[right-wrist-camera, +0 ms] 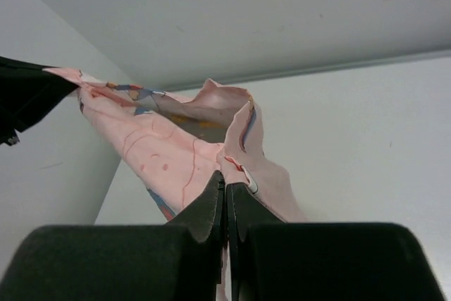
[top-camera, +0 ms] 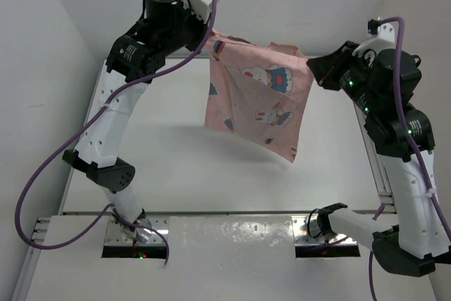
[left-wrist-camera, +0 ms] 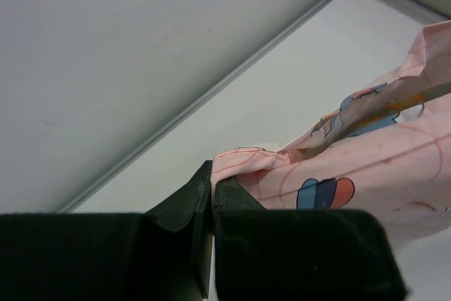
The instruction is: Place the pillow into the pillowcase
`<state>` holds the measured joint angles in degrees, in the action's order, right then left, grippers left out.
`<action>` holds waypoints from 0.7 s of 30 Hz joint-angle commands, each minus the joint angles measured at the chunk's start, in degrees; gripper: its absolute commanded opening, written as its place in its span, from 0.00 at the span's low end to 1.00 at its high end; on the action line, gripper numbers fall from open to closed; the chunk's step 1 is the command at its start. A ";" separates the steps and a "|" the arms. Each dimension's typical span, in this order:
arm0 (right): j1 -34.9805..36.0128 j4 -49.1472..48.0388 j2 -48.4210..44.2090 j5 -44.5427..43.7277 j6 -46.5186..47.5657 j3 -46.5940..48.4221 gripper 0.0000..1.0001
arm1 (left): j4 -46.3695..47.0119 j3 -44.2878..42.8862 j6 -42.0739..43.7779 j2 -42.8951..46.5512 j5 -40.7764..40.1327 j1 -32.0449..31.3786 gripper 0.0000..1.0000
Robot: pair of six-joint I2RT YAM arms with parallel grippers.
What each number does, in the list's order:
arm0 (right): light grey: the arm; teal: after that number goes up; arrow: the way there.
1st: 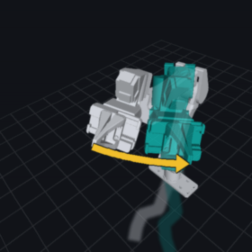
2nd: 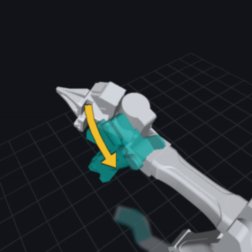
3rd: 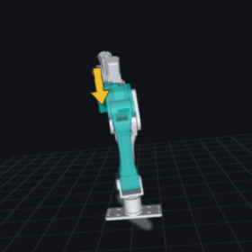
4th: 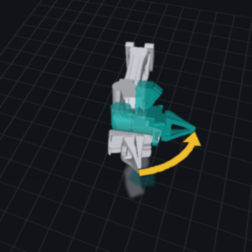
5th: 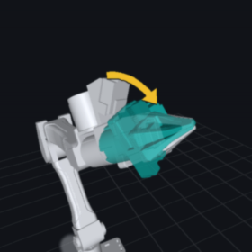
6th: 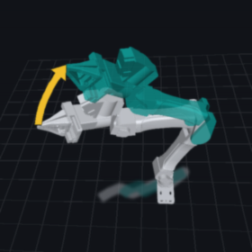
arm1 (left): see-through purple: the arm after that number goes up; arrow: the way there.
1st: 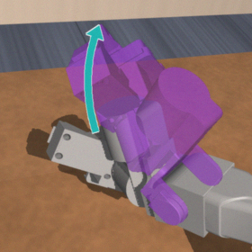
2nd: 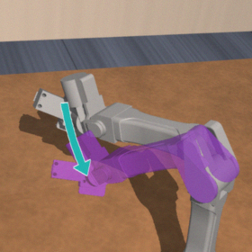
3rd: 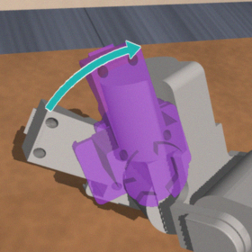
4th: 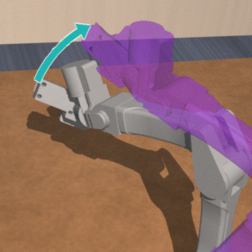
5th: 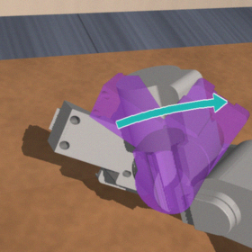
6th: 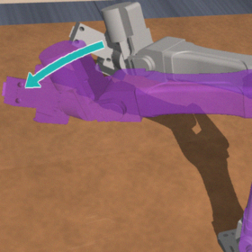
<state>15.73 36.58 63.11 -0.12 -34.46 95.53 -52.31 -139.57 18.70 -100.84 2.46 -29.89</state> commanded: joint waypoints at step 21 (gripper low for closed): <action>12.21 -5.28 10.63 -0.68 2.82 7.58 0.00 | 6.35 0.78 -3.23 6.00 -26.43 3.17 0.00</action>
<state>25.15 35.38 73.43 -0.21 -33.12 102.32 -52.18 -137.58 16.38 -98.24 -16.43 -27.62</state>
